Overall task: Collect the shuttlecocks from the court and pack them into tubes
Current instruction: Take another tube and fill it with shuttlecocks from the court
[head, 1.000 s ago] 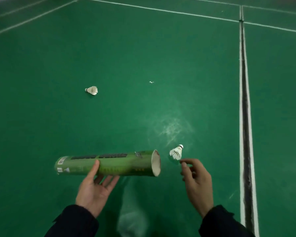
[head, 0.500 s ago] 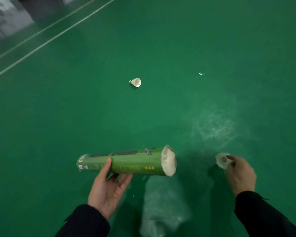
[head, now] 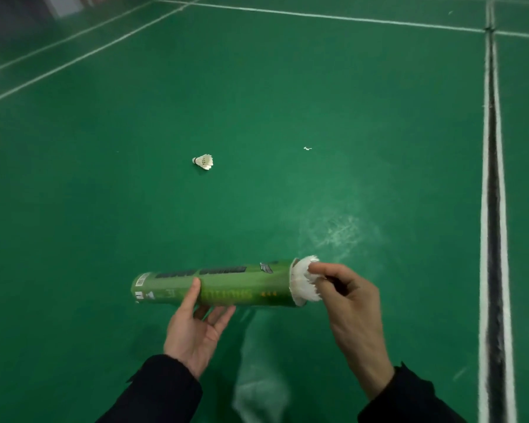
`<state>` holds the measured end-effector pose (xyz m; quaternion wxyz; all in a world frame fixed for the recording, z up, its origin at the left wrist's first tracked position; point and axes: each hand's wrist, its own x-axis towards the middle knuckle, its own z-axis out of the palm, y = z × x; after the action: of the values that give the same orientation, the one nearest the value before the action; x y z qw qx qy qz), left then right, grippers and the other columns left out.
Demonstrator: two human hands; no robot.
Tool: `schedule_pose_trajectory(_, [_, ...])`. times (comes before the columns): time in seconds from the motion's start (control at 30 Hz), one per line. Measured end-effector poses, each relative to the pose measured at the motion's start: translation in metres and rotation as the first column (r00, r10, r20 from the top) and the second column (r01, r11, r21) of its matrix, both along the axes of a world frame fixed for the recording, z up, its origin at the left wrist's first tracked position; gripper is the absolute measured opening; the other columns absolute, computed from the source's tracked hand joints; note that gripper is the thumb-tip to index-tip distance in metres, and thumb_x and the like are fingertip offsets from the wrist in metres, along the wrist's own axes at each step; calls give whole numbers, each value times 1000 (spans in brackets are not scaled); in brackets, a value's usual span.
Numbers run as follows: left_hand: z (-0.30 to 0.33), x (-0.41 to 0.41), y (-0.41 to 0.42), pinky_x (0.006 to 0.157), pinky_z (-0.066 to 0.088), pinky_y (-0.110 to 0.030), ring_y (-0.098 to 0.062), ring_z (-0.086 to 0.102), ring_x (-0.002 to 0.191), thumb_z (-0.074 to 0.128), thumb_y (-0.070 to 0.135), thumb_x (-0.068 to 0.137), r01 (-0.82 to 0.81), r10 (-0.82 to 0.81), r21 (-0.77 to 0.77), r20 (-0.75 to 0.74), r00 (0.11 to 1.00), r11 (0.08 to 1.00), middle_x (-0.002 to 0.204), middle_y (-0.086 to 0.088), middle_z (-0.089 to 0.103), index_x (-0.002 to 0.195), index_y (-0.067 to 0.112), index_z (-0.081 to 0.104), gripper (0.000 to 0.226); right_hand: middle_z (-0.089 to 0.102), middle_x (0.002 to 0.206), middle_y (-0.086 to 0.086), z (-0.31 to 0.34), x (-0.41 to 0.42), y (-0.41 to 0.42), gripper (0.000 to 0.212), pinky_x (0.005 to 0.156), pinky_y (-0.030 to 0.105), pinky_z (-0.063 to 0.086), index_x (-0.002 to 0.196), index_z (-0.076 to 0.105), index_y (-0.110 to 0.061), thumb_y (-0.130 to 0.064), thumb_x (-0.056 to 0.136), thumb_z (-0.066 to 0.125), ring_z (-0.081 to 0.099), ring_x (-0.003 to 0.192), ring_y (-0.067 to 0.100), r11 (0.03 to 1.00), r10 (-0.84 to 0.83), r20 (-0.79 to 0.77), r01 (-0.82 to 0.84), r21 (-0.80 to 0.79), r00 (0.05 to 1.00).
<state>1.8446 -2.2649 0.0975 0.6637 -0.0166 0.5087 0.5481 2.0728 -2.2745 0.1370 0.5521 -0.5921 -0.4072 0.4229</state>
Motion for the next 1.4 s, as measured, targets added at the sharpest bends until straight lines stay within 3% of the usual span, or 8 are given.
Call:
schedule_pose_trajectory(0.13, [8,-7,-13,66,65,-39,-35,69,115,67,33,97,-43,43,-8,37,998,999,128,-21,67,136,17,57,44,62,120,-25,11,-15,-16,19,93,14,45,100,73,-36,-26,97,58,61,111,-3,969,170,419,-229,95,892])
schedule_pose_trajectory(0.23, [16,-16,-22,63,65,-38,-35,68,112,67,34,96,-59,59,-1,64,996,998,128,-20,65,127,18,59,36,45,143,-5,16,-22,-28,24,105,22,39,108,72,-33,-46,93,58,49,125,7,964,108,634,-237,122,766])
schedule_pose_trajectory(0.4, [27,-28,-35,63,65,-37,-35,67,114,65,33,97,-63,60,37,79,995,997,129,-21,65,132,16,58,40,67,102,-8,33,-37,-41,26,83,41,47,95,75,-18,-37,98,58,60,96,18,886,-12,712,-323,334,703])
schedule_pose_trajectory(0.53, [33,-37,-41,64,65,-37,-34,68,112,66,33,96,-85,79,57,102,992,995,131,-22,64,139,13,56,48,70,109,-15,37,-55,-46,30,105,44,43,106,72,-21,-45,94,58,56,118,9,854,195,777,-493,165,598])
schedule_pose_trajectory(0.63, [36,-45,-45,64,65,-38,-35,68,112,66,32,96,-98,91,58,110,990,993,131,-23,65,135,13,57,45,68,114,-15,42,-63,-46,33,110,39,42,112,72,-21,-45,93,61,55,122,7,828,292,739,-547,122,607])
schedule_pose_trajectory(0.9, [53,-78,-63,63,64,-40,-38,67,114,66,32,96,-112,103,55,150,983,992,130,-26,64,142,16,53,50,60,88,-27,84,-93,-58,14,73,8,39,91,63,-34,-47,88,60,58,83,-3,871,283,655,-474,130,700])
schedule_pose_trajectory(1.17, [111,-132,-62,71,65,-48,-38,66,115,68,33,96,-235,209,92,234,950,968,127,-26,63,132,16,55,41,71,98,-20,164,-134,-44,12,88,22,49,98,72,-29,-36,91,65,66,101,3,802,295,688,-563,198,663])
schedule_pose_trajectory(1.4, [88,-165,25,87,61,-50,-36,67,113,75,28,92,-387,363,64,234,902,920,134,-24,60,134,11,53,51,75,96,-16,125,-165,58,9,80,17,51,98,72,-21,-15,95,67,68,92,0,861,384,517,-499,97,765])
